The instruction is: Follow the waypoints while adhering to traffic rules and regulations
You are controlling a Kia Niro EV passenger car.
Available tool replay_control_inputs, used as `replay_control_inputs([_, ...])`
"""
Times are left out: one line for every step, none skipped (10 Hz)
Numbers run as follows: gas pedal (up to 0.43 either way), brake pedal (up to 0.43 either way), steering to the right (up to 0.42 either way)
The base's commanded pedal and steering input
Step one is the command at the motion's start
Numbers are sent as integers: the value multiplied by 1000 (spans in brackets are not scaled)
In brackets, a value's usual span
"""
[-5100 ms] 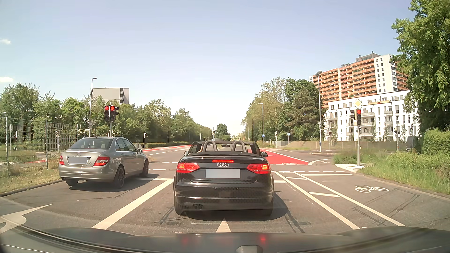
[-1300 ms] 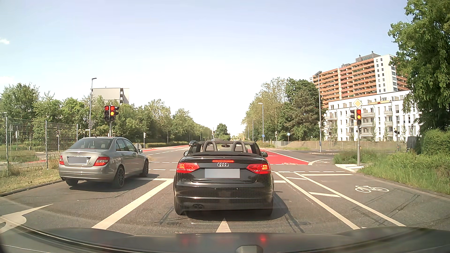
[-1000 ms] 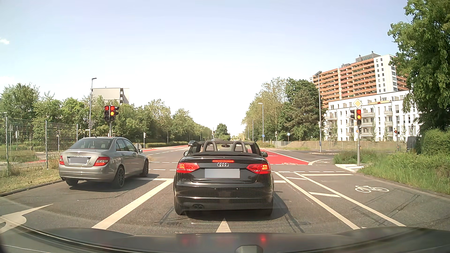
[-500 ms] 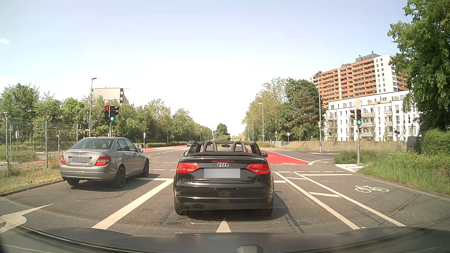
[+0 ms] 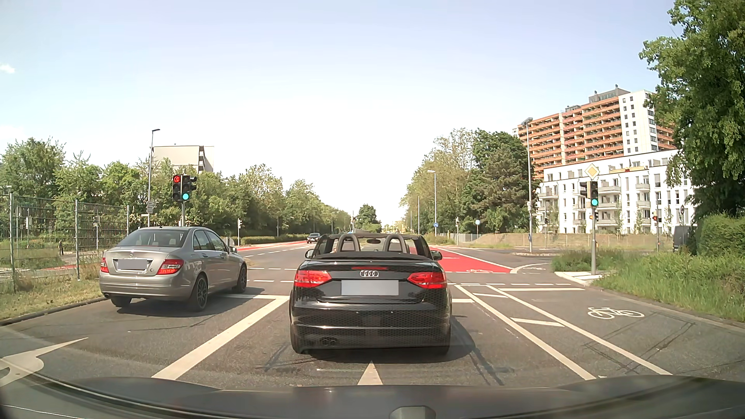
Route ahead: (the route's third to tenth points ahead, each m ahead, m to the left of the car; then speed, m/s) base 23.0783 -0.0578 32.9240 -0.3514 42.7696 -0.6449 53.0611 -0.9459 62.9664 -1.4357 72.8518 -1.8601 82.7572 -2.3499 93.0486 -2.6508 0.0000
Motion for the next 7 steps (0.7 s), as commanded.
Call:
replay_control_inputs([0, 354, -2])
replay_control_inputs([0, 329, -2])
replay_control_inputs([0, 67, -2])
replay_control_inputs([0, 0, -2])
replay_control_inputs([0, 0, -2])
replay_control_inputs([0, 0, -2])
replay_control_inputs([0, 0, -2])
